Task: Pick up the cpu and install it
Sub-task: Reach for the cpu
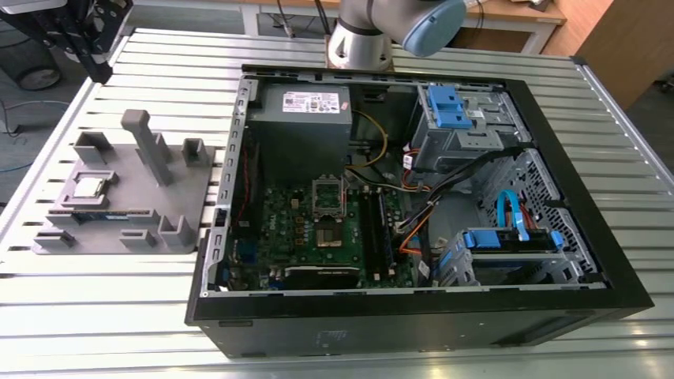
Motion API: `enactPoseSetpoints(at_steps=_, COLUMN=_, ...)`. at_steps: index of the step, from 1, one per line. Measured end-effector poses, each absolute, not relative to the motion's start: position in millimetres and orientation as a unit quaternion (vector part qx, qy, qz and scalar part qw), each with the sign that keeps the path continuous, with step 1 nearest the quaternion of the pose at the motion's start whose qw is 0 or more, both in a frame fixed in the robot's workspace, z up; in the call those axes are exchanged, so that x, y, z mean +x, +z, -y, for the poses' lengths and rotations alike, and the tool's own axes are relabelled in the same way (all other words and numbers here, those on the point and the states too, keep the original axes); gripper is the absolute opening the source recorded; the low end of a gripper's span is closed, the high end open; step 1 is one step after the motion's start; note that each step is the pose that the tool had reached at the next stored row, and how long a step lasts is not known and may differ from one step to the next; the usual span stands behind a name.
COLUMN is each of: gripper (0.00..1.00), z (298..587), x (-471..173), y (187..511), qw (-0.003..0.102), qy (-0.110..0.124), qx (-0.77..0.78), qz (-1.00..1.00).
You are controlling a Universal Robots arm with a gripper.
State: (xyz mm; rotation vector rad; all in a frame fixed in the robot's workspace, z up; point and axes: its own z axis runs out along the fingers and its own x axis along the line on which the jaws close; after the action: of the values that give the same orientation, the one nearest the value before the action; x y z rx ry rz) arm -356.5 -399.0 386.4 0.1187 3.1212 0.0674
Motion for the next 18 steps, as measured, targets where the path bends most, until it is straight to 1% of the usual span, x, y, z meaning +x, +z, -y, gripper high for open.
enactPoseSetpoints(at_steps=18, gripper=0.11, z=399, x=-369, y=381, qw=0.009, qy=0.022, qx=0.038, qz=-0.999)
